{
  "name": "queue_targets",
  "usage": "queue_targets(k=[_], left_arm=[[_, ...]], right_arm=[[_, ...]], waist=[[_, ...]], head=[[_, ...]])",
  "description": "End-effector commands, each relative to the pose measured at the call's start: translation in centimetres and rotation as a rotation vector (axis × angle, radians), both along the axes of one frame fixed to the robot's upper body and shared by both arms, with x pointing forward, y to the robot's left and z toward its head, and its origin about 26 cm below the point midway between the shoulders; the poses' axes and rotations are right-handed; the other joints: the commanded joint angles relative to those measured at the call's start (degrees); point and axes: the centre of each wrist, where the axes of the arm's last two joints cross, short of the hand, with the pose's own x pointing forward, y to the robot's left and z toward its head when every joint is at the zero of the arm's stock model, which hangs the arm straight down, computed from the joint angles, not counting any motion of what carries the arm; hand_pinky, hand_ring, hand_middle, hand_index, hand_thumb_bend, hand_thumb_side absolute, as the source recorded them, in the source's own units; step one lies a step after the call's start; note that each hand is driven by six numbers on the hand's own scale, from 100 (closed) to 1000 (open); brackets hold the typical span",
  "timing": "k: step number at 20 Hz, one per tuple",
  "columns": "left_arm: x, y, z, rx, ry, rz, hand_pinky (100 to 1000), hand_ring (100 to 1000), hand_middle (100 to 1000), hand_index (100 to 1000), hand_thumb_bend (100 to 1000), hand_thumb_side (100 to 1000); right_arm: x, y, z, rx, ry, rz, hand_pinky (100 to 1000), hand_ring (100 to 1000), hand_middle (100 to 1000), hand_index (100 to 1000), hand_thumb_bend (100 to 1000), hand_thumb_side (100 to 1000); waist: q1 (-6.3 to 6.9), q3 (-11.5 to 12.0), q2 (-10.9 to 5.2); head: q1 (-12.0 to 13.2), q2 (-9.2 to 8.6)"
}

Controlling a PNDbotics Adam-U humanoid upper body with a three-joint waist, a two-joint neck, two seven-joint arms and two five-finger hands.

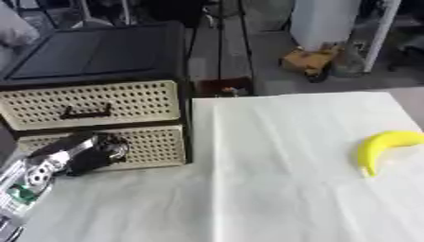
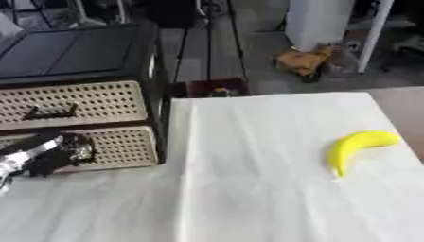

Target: Pick up objects from table and place into drawer.

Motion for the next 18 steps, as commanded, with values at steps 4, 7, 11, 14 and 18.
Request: queue_targets(k=[4, 7, 11, 14, 18], left_arm=[[-1.6, 0.7, 2.7, 0.015, -0.117, 0.003, 326, 487, 799, 965, 100, 1000], [-2.9, 0.5, 4.2, 0.015, -0.222, -0.039, 377, 535, 804, 970, 100, 1000], [-4.7, 0.8, 5.1, 0.032, -0.334, -0.084, 426, 584, 793, 970, 100, 1000], [-6.0, 0.9, 5.3, 0.050, -0.342, -0.093, 451, 618, 812, 970, 100, 1000], [-7.2, 0.6, 5.7, 0.033, -0.324, -0.089, 443, 575, 759, 951, 100, 1000]], right_arm=[[-0.6, -0.2, 0.7, -0.011, -0.027, -0.010, 697, 677, 505, 656, 100, 824], [-0.6, -0.4, 0.5, -0.002, -0.022, -0.015, 697, 677, 505, 656, 100, 825], [-0.6, -0.5, 0.4, 0.003, -0.022, -0.017, 697, 677, 506, 656, 100, 823], [-0.6, -0.4, 0.4, 0.006, -0.024, -0.013, 697, 677, 506, 656, 100, 820], [-0.6, -0.5, 0.4, 0.009, -0.028, -0.015, 697, 678, 508, 656, 100, 820]], waist=[[-0.35, 0.15, -2.01], [-0.93, 0.44, -3.02], [-1.32, 0.58, -3.36], [-1.42, 0.53, -3.42], [-1.70, 0.35, -3.42]], head=[[-0.40, -0.26], [-0.89, -0.15], [-1.11, -0.23], [-1.01, -0.35], [-1.17, -0.51]])
